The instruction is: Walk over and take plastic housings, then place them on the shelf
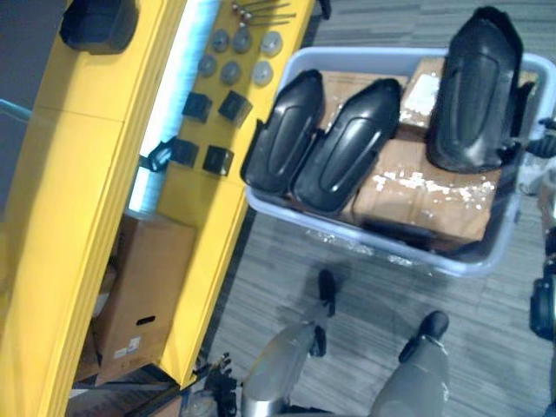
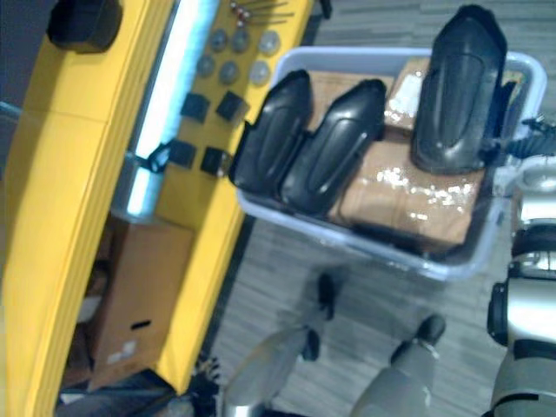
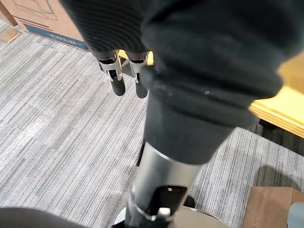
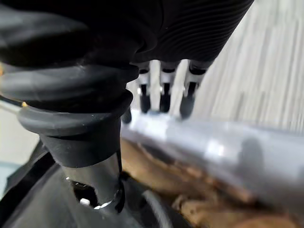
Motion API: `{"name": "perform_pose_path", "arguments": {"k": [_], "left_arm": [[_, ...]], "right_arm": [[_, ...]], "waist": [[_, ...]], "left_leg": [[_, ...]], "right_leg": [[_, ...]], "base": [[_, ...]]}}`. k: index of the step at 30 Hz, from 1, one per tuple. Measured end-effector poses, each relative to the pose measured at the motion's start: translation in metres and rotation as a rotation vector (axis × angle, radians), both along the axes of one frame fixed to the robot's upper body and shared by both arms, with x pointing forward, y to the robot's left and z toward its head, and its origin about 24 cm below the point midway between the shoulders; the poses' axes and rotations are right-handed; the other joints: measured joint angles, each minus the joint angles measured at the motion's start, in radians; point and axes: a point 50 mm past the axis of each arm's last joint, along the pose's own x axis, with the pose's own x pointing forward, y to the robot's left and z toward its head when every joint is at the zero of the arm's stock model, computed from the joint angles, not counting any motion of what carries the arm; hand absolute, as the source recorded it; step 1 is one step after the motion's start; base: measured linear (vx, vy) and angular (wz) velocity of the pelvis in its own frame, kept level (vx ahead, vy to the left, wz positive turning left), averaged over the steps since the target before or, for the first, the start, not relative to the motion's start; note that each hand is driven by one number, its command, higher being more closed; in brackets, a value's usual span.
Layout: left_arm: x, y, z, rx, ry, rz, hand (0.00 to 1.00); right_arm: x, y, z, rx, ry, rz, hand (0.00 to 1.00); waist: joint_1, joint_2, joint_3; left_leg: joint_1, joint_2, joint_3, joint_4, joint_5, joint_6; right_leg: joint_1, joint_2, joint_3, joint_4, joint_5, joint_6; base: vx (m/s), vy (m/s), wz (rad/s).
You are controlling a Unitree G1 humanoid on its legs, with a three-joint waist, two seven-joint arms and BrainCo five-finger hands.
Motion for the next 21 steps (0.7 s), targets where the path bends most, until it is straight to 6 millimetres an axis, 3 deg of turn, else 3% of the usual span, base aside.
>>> {"name": "perform_pose_path", "arguments": {"k": [12, 21], "left_arm": [[-0.0014, -0.0008, -0.0005, -0.021, 0.007, 0.026, 0.0], [-0.0006, 0.0007, 0.0001, -0.023, 0.0, 0.021, 0.0]], "right_arm": [[-0.0023, -0.0049, 0.0049, -0.153, 0.093, -0.049, 1.0], [-0.0009, -0.0032, 0.0063, -0.335, 0.16, -0.012, 1.0]], "waist": [[0.006, -0.002, -0.001], [0.006, -0.001, -0.002]], "left_leg": [[0.002, 0.0, -0.019, 0.017, -0.007, -0.006], [-0.036, 0.012, -0.024, 0.085, -0.041, -0.005]], "right_leg": [[0.001, -0.008, -0.009, 0.037, -0.032, -0.004], [0.006, 0.006, -0.016, 0.02, -0.021, 0.001]], "base": [[0.0, -0.062, 0.03], [-0.01, -0.031, 0.0]]}}
